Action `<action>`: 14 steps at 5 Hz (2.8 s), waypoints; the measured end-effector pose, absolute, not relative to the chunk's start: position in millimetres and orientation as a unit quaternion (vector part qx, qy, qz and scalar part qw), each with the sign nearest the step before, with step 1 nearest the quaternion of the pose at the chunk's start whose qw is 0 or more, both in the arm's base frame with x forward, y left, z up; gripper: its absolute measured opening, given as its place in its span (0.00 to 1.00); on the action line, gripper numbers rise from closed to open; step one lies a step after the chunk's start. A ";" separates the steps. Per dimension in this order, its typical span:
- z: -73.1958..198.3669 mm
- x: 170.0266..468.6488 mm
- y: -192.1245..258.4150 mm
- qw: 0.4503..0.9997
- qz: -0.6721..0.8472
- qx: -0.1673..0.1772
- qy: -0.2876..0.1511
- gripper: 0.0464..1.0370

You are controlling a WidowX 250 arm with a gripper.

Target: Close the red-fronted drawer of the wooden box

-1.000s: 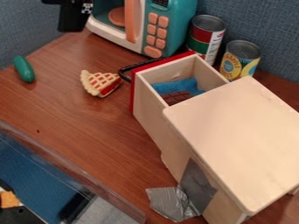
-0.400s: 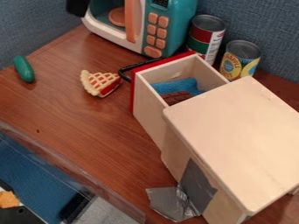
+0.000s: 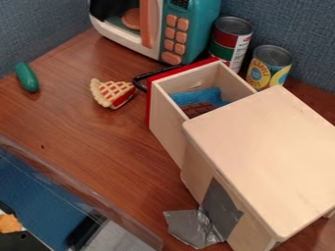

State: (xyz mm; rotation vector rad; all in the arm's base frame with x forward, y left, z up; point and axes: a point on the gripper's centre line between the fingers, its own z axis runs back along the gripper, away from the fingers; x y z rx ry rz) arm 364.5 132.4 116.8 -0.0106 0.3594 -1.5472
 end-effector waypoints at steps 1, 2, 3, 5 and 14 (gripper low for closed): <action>93.4 359.3 101.2 0.607 -0.781 -0.014 0.148 0.96; 84.6 348.8 82.7 0.531 -0.836 0.002 0.138 0.96; 76.5 349.3 73.1 0.512 -0.846 0.017 0.150 0.96; 78.6 349.3 90.4 0.537 -0.830 0.024 0.149 0.96; 49.7 326.1 -35.3 0.579 -0.765 -0.251 -0.127 0.96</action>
